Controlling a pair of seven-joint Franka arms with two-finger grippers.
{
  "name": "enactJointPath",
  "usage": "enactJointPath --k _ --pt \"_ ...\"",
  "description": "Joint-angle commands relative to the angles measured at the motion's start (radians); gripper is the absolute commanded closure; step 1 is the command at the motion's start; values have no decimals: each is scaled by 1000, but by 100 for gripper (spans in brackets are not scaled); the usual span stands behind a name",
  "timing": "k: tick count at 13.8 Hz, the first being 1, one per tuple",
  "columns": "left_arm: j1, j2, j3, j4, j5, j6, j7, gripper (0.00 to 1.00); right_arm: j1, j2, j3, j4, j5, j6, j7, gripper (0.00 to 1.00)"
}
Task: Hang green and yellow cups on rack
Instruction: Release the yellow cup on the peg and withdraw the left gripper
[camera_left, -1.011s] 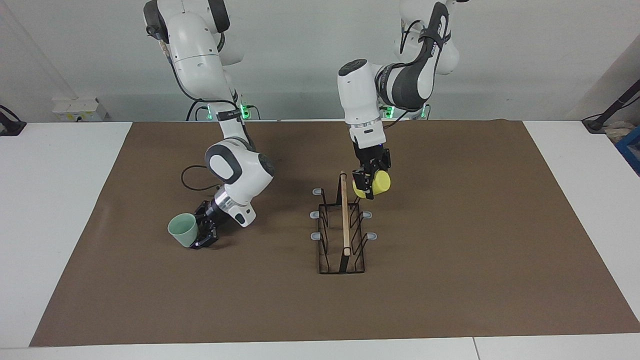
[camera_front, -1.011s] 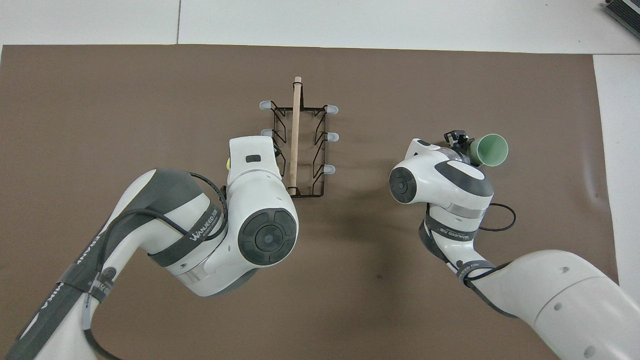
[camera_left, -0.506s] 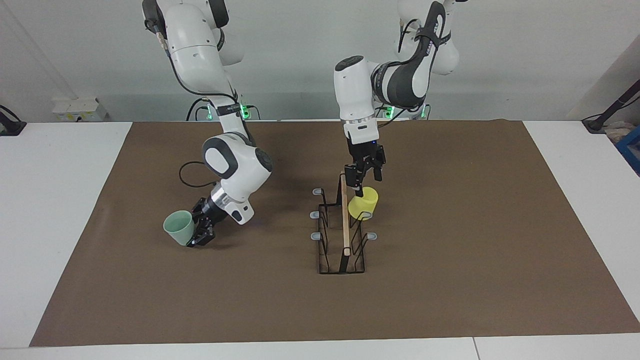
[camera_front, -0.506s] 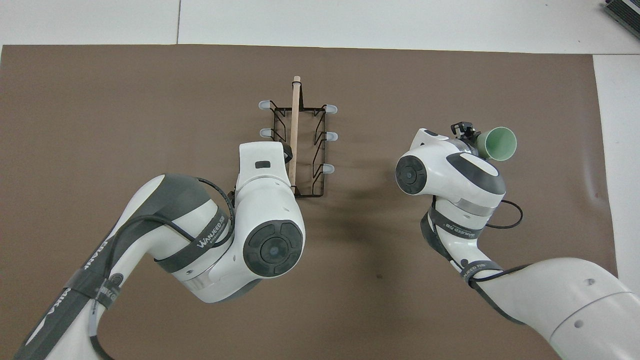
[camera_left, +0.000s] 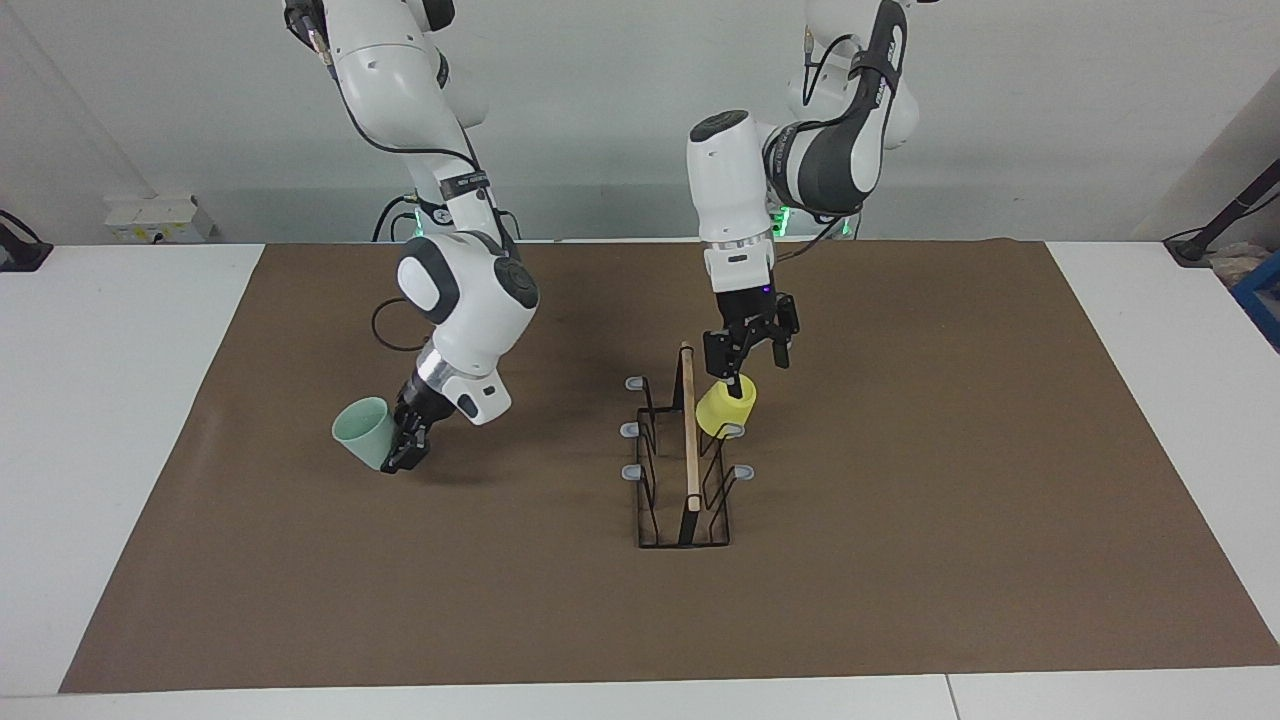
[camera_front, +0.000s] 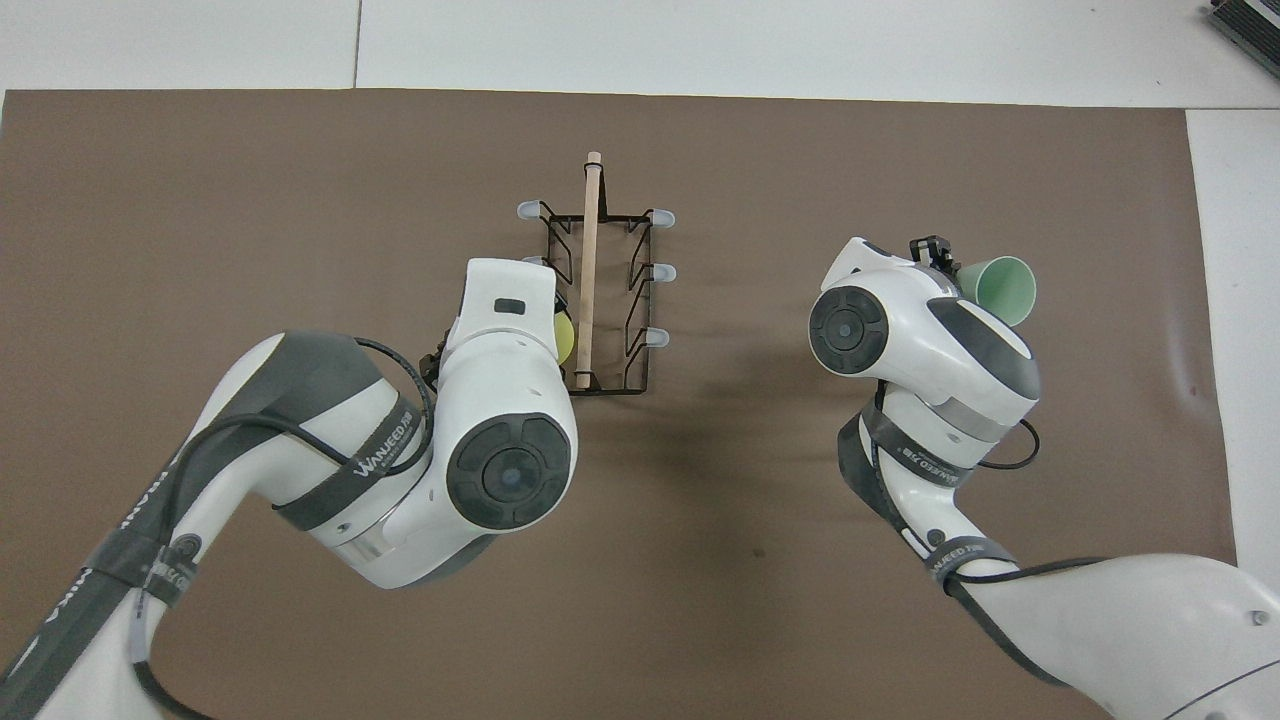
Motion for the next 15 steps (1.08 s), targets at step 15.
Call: enactJointPath --k 15 --pt "521 -117 15 169 -590 -364 1422 0 -4 -281 41 25 1043 196 -34 100"
